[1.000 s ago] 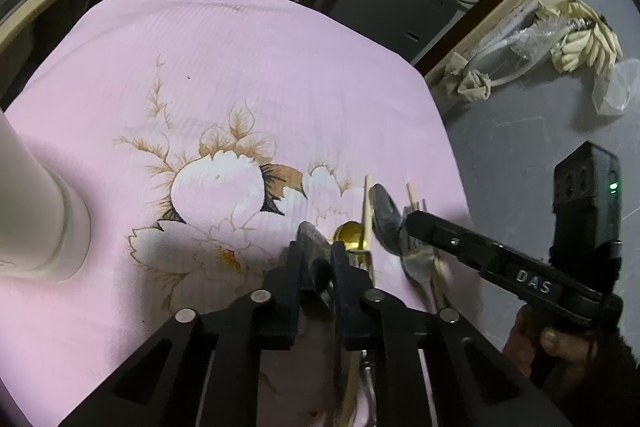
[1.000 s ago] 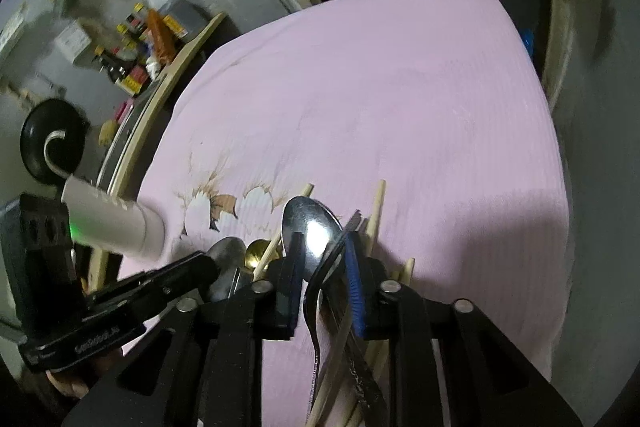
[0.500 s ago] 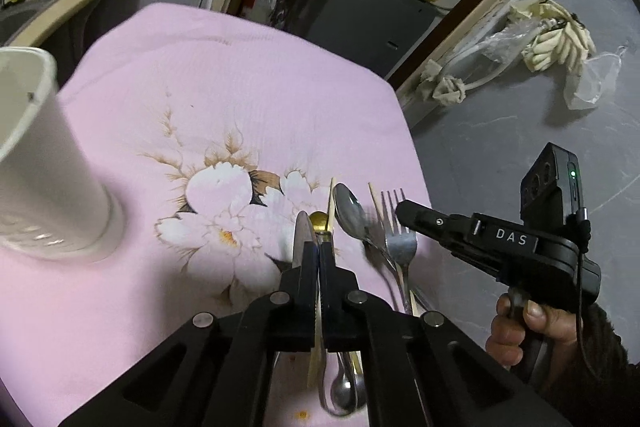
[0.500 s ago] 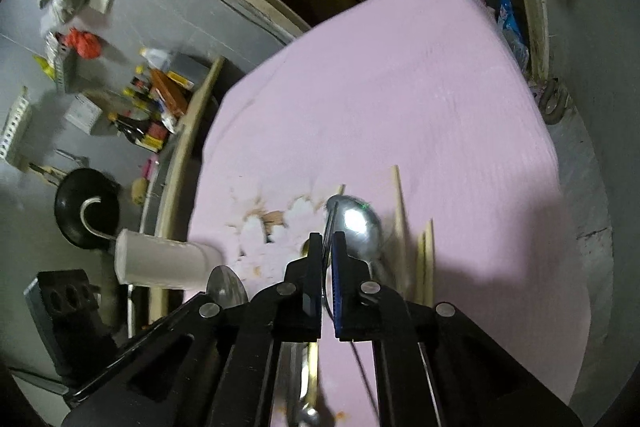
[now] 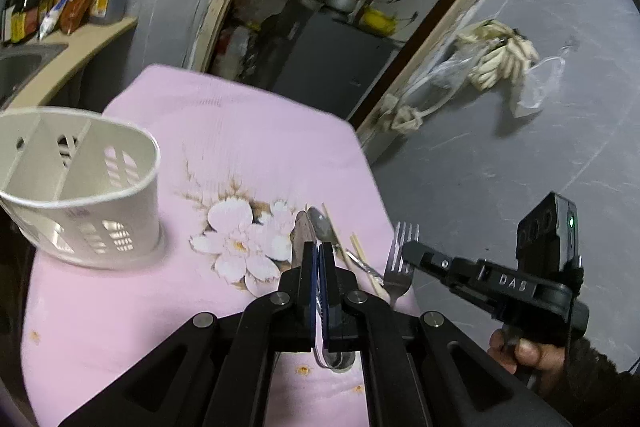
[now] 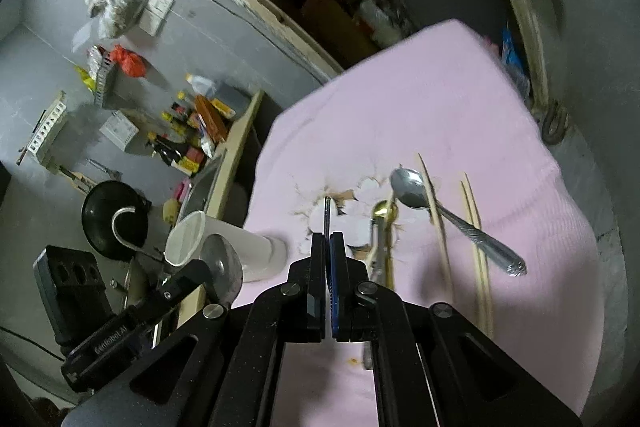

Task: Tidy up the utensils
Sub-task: 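Lift the held utensils and carry both tools over the white caddy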

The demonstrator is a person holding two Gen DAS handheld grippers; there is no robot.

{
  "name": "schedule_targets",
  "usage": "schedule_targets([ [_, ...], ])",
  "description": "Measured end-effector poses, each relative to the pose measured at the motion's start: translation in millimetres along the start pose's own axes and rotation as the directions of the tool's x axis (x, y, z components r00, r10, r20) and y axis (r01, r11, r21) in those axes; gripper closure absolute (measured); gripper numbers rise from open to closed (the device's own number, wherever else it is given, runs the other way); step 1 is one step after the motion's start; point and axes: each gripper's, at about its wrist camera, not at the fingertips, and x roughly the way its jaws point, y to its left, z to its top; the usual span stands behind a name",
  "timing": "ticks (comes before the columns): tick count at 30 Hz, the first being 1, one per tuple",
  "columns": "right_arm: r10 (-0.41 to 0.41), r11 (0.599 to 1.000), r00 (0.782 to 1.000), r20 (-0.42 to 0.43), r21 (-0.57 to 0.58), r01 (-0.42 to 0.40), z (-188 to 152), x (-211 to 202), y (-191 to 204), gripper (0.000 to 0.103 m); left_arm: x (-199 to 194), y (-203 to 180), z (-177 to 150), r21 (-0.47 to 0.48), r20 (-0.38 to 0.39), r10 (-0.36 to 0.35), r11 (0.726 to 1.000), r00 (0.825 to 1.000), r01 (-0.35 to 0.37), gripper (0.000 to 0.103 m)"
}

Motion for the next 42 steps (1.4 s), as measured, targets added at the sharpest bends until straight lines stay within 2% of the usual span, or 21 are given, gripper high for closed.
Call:
schedule_targets([
  [8,0.028,0.989,0.99,0.135,-0.146,-0.008,3.7,-32.8,69.1,0.101,-50.8,20.5,20.3,0.005,0.084,-0.075,0.997,0.994,0.075,0.101],
  [15,0.157,0.97,0.969,0.19,-0.217,-0.114,19.3,-36.6,134.3,0.101,-95.1,48.2,54.3,-0.005,0.171,-0.123,0.992,0.978,0.126,0.101],
  [20,0.243,0.946,0.945,0.218,-0.268,-0.181,29.6,-27.5,175.9,0.101,-121.6,75.2,85.8,-0.018,0.249,-0.14,0.989,0.958,0.15,0.101],
  [23,0.28,0.935,0.931,0.233,-0.287,-0.21,34.0,-14.7,200.6,0.101,-134.5,95.8,104.6,-0.052,0.307,-0.161,0.981,0.938,0.185,0.101],
  [27,0.311,0.922,0.92,0.239,-0.312,-0.231,37.2,6.4,222.3,0.101,-145.3,123.9,124.4,-0.076,0.378,-0.148,0.979,0.914,0.189,0.101],
  [31,0.305,0.923,0.925,0.225,-0.31,-0.229,38.5,33.7,230.1,0.101,-143.0,148.3,131.0,-0.105,0.408,-0.112,0.98,0.906,0.169,0.101],
  [35,0.254,0.935,0.943,0.214,-0.304,-0.183,34.5,63.0,227.1,0.101,-133.2,173.6,136.3,-0.14,0.438,-0.08,0.978,0.895,0.156,0.101],
  [42,0.194,0.956,0.967,0.165,-0.253,-0.148,27.8,100.5,209.2,0.101,-103.9,198.5,142.4,-0.187,0.444,-0.028,0.975,0.896,0.123,0.101],
])
